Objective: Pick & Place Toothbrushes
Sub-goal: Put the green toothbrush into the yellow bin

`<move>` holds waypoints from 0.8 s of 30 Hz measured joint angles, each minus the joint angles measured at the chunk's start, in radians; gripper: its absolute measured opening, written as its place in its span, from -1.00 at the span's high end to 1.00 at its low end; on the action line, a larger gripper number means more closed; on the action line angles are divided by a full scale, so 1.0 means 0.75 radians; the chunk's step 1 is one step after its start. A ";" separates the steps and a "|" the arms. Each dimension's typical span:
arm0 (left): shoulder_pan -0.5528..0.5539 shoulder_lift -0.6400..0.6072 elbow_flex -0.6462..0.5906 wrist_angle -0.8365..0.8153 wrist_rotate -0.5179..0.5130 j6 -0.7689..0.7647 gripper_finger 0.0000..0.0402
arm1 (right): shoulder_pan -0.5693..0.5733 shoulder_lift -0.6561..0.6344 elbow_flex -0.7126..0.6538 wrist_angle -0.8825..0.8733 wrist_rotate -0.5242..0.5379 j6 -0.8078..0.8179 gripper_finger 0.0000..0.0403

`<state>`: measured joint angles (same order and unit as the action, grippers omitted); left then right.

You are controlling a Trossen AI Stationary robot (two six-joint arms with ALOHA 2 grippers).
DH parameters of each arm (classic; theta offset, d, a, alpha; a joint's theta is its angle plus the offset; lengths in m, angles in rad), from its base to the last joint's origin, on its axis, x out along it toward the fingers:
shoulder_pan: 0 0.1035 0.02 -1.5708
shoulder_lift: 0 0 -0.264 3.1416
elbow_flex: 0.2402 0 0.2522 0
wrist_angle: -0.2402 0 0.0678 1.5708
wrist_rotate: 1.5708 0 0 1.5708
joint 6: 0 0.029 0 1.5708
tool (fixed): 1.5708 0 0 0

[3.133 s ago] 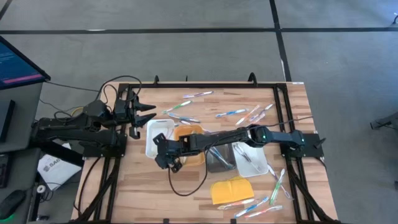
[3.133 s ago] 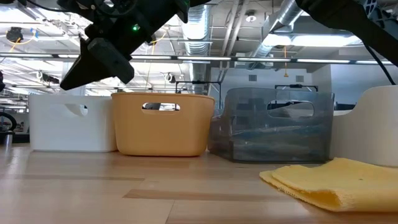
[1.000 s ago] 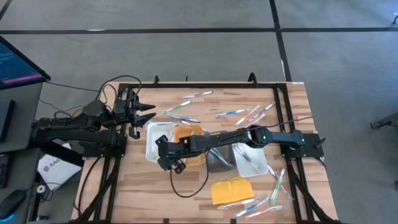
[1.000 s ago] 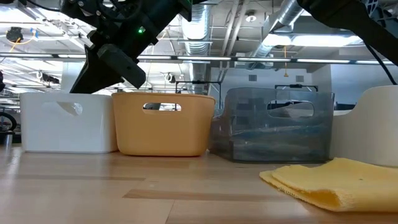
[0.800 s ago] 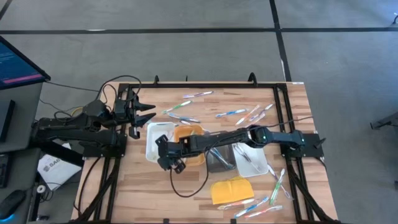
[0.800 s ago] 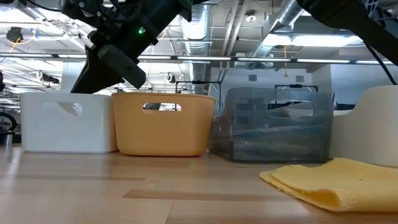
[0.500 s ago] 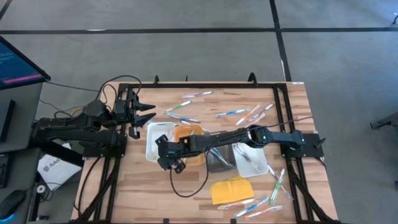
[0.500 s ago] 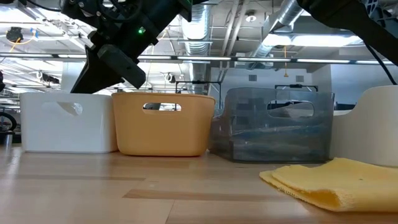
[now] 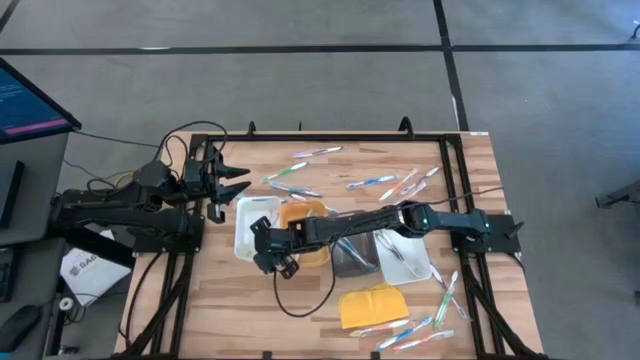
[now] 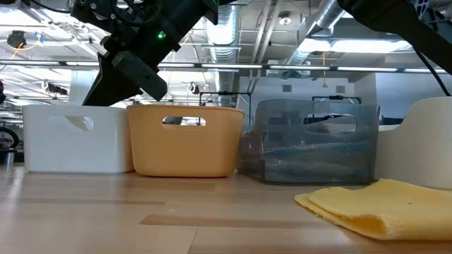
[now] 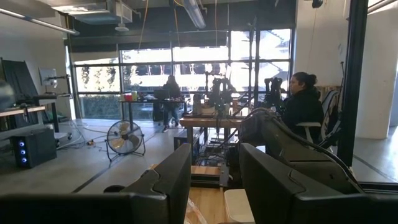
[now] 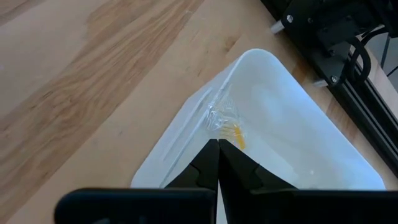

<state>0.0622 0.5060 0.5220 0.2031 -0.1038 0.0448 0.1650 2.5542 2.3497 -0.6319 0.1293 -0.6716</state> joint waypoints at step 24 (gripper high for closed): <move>0.000 0.000 0.000 0.000 0.000 0.001 0.35 | 0.000 0.000 0.000 -0.015 0.037 0.000 1.00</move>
<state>0.0621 0.5060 0.5220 0.2029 -0.1039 0.0459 0.1651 2.5542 2.3497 -0.6429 0.1574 -0.6716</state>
